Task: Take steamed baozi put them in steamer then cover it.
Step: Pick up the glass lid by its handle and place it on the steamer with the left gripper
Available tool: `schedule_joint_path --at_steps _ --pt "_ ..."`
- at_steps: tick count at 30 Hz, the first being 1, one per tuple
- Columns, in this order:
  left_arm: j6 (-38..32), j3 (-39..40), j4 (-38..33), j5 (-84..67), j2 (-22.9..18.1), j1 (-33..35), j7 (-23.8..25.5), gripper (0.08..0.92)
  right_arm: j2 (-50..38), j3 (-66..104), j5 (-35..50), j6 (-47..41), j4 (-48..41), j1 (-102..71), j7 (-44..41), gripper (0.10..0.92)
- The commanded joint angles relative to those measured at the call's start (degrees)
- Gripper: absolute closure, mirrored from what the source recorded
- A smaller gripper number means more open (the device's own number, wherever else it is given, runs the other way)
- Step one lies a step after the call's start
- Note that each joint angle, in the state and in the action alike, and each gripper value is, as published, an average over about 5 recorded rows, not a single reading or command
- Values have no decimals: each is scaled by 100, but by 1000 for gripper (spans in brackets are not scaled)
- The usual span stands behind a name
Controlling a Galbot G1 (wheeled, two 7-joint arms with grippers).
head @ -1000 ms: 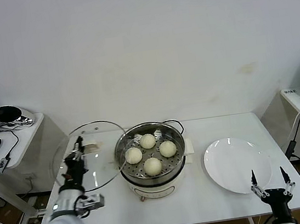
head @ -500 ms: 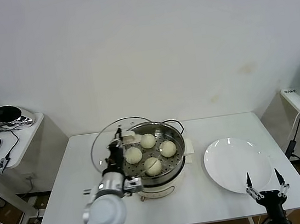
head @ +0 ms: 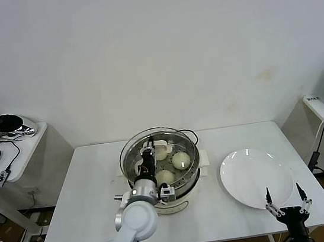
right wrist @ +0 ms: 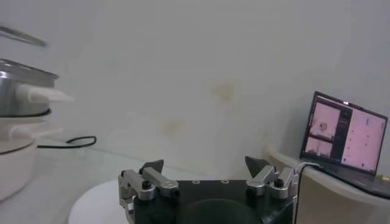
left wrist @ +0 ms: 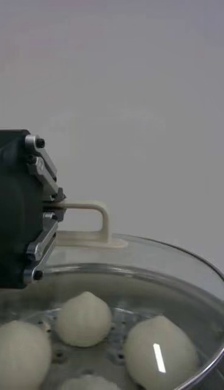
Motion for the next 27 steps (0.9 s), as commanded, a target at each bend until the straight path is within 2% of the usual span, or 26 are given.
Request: schedule_joint_path --at_steps 1,27 --pt "-68 173 352 216 -222 -158 36 868 -8 -32 11 9 -49 4 -1 203" --pt "-149 50 366 182 -249 50 -52 868 -20 -103 22 22 -96 -9 -19 203"
